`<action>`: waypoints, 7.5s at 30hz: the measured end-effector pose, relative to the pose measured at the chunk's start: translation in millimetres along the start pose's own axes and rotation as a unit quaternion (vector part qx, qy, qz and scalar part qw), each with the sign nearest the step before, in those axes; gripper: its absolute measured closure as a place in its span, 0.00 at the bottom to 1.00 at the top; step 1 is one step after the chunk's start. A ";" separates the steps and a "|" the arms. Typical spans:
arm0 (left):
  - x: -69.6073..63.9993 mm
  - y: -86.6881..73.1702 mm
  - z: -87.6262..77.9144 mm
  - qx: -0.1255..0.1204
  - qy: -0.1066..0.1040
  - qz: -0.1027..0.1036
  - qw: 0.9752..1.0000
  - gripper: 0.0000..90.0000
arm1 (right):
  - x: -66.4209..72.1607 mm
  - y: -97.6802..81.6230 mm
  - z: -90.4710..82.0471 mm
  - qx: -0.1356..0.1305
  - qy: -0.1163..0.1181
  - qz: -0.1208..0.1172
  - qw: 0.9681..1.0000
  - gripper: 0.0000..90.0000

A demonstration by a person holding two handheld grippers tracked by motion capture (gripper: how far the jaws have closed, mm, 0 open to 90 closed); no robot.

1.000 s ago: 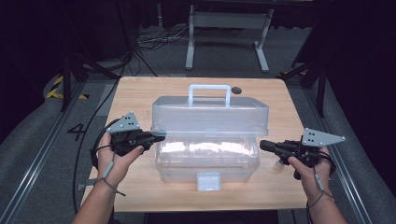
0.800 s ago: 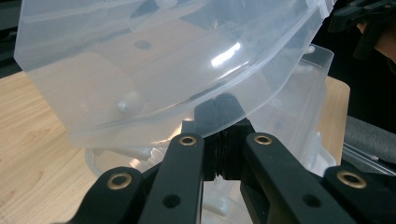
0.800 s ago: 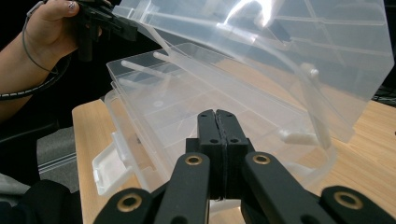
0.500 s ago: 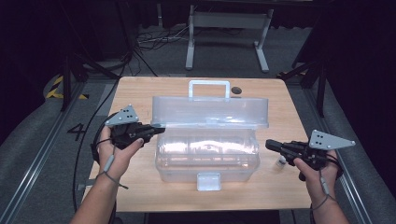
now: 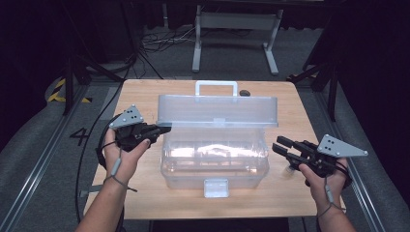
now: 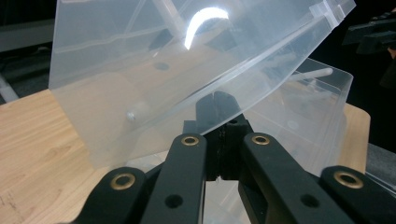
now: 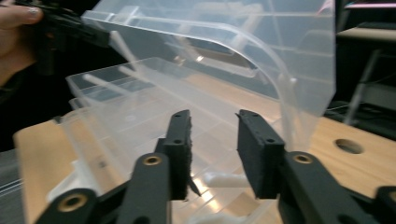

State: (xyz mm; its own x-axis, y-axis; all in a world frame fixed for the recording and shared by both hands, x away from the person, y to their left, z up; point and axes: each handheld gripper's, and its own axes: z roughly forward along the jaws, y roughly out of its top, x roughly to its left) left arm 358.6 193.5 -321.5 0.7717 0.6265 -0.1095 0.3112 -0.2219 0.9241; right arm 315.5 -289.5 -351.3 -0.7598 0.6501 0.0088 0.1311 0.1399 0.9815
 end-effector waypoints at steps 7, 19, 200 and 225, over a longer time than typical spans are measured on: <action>1.3 1.4 0.5 -0.003 0.000 -0.004 1.000 1.00 | 5.7 4.9 7.7 -0.019 -0.095 0.003 0.995 0.55; 3.5 3.6 1.1 -0.005 -0.001 -0.005 1.000 1.00 | 2.1 6.8 20.3 -0.018 -0.145 0.033 0.989 0.50; 79.3 -79.0 -46.6 0.063 0.119 -0.099 0.986 0.78 | -139.1 101.5 193.2 0.206 -0.249 0.176 0.930 0.97; 87.7 -86.7 -42.7 0.073 0.116 -0.105 0.985 0.78 | -170.2 86.2 221.0 0.260 -0.232 0.226 0.909 0.97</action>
State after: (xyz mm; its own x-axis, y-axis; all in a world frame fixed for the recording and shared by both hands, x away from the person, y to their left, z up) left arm 375.6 299.6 -395.5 0.5389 0.8204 -0.1909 0.5410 -0.1634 0.8250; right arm 596.9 -223.0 -310.5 -0.2175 0.9576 0.1892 0.7388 0.0349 0.6730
